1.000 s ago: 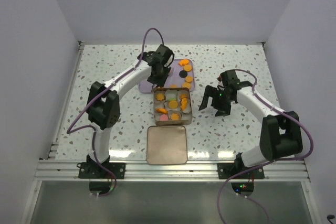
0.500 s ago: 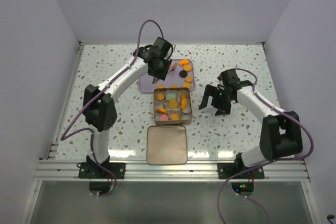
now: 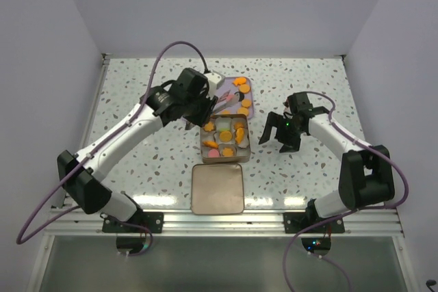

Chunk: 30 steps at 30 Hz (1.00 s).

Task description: Pack the cookies

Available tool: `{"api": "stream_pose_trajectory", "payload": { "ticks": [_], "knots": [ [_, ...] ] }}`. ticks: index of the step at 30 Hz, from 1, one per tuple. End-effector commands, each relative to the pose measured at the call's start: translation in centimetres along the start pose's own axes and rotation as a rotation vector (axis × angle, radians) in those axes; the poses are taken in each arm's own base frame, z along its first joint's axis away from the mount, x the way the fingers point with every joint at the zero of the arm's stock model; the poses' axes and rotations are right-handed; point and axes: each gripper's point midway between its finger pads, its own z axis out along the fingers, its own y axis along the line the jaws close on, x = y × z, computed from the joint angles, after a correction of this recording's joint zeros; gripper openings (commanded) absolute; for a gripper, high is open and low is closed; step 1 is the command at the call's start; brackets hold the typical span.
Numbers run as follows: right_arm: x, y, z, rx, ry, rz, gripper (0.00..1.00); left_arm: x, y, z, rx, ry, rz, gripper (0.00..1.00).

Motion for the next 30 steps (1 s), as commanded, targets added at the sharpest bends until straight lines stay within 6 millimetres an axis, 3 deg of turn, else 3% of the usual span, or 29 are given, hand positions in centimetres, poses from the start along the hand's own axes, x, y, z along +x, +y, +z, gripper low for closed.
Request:
{"api": "stream_pose_trajectory", "payload": {
  "ticks": [1,7,16,30],
  "knots": [
    [0.0,0.8,-0.5,-0.050,-0.014,0.009,0.94,1.5,-2.5,-1.1,0.076,-0.024,0.076,0.34],
    [0.5,0.7,-0.7,-0.054,-0.012,0.018,0.94,5.6,-5.3,-1.9,0.178,0.033,0.107,0.34],
    [1.0,0.3,-1.0,-0.049,-0.022,0.021,0.94,8.9,-7.8,-2.2,0.297,0.094,0.123,0.34],
    [1.6,0.1,-1.1,-0.050,-0.029,0.033,0.94,11.2,-9.9,-1.5,0.394,0.136,0.124,0.35]
  ]
}}
